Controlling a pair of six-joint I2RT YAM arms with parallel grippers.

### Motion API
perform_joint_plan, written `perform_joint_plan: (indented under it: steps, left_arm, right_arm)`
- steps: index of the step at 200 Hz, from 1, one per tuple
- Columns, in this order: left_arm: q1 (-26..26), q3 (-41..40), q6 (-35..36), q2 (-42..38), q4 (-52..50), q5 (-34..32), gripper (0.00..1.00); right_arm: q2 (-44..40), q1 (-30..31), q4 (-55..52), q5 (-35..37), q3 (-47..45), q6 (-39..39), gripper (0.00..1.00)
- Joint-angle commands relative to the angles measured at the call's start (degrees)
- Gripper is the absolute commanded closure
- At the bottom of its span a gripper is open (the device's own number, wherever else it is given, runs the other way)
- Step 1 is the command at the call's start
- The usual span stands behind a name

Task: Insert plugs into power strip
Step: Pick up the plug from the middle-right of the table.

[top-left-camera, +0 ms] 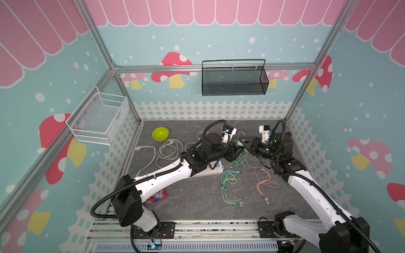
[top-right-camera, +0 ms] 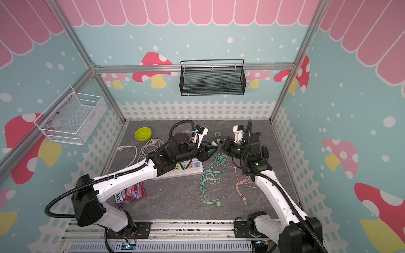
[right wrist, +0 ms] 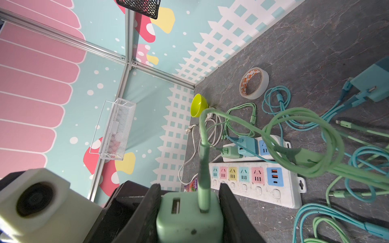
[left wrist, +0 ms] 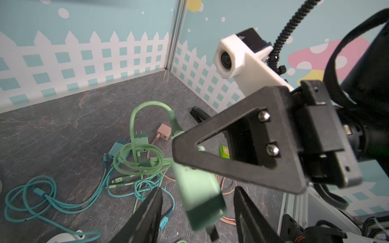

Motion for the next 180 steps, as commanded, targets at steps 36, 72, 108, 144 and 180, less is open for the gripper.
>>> perform_joint_plan:
  steps: [36, 72, 108, 144, 180]
  left_arm:
    - [-0.3, 3.4, -0.5, 1.6, -3.5, -2.0, 0.56]
    - [-0.3, 4.0, -0.9, 1.9, -4.6, -2.1, 0.65]
    - [0.0, 4.0, -1.3, 1.2, -5.8, -2.0, 0.78]
    - [1.8, 2.7, -3.6, -0.8, -6.1, 0.7, 0.92]
    - [4.9, 0.9, -7.1, -3.4, -4.5, 6.1, 1.0]
  right_arm:
    - [-0.1, 0.5, 3.2, -1.5, -0.1, 0.5, 1.0]
    - [-0.3, 0.5, 3.4, -1.8, 0.2, -1.4, 0.99]
    - [0.1, 0.5, 3.5, -3.4, 0.7, -6.9, 0.88]
    - [-0.2, 0.4, 2.9, -7.0, 2.4, -14.0, 0.58]
    - [-1.0, 0.1, 0.6, -9.5, 3.6, -20.0, 0.34]
